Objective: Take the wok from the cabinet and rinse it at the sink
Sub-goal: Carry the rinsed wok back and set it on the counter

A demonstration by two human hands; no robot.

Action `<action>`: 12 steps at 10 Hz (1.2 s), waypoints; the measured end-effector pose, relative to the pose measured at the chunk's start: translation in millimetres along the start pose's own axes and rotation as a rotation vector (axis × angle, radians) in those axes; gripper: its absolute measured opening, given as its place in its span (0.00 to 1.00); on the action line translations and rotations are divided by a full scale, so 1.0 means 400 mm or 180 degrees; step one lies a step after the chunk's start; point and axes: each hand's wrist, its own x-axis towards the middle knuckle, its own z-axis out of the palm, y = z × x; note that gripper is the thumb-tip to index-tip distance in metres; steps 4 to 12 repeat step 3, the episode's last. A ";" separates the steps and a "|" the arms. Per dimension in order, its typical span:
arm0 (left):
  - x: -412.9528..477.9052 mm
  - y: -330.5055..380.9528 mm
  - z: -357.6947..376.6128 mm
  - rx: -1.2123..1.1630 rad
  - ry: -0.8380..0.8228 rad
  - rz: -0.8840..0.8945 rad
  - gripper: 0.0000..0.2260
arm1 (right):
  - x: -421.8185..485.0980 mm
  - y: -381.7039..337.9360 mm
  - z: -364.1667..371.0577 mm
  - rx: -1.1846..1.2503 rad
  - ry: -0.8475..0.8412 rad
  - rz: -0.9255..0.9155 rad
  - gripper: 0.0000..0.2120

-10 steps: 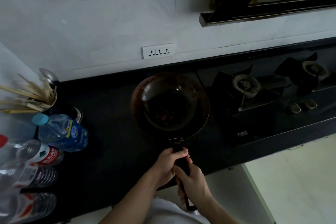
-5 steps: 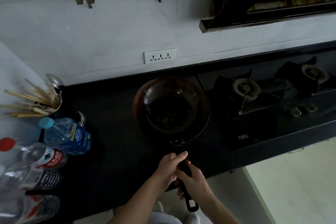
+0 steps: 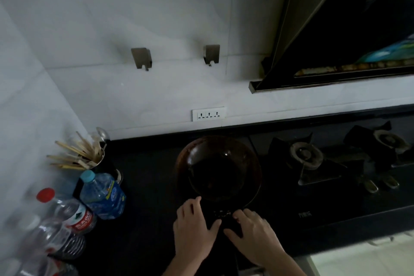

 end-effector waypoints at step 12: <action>0.145 0.094 -0.215 0.0706 0.0853 0.1177 0.33 | 0.158 -0.015 -0.236 -0.0602 0.0712 -0.0346 0.30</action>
